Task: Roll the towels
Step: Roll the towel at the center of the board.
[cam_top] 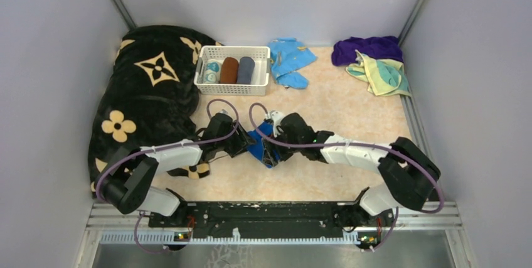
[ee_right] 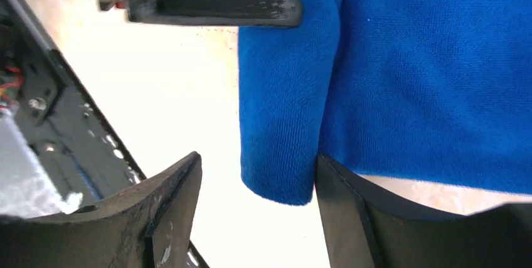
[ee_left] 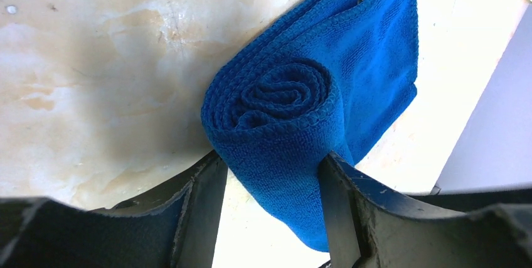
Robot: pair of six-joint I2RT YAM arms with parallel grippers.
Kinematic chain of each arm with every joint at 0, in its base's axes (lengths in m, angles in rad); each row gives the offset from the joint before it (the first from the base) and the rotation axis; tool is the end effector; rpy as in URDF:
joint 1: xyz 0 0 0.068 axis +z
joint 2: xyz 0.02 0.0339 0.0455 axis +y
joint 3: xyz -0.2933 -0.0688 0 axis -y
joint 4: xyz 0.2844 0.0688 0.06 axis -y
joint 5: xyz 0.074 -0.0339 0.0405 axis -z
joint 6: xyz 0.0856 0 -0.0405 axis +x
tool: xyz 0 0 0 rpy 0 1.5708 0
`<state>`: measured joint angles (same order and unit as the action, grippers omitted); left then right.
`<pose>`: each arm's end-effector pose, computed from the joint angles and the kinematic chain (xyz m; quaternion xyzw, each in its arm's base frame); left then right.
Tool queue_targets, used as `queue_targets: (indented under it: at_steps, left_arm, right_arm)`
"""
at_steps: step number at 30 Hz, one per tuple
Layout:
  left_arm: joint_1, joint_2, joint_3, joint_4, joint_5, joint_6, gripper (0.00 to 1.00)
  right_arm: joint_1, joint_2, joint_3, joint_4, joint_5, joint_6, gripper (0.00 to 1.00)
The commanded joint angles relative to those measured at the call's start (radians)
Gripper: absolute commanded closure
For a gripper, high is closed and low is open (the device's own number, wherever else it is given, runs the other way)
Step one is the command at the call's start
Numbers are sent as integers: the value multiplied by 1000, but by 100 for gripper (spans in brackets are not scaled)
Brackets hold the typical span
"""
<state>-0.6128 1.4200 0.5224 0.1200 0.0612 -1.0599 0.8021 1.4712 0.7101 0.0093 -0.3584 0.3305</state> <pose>0.2537 -0.1848 0.1067 -0.1929 0.9016 -0.3055 0.2378 0.2223 0.2730 0.1474 -0.2799 0.8611 0.3482 0.2429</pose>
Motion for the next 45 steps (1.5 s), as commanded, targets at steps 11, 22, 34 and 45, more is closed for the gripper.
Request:
queue_targets:
  at_steps: [11, 22, 34, 45]
  left_arm:
    - [-8, 58, 7, -118, -46, 8, 39]
    - [-9, 60, 4, -123, -48, 5, 39]
    - [-10, 54, -1, -111, -34, -4, 38]
    - [-10, 28, -11, -106, -35, -12, 36]
  right_arm:
    - [411, 14, 139, -100, 864, -354, 35]
    - [473, 14, 136, -34, 968, -412, 32]
    - [476, 141, 138, -41, 853, -441, 35]
    - [407, 285, 149, -81, 752, -413, 60]
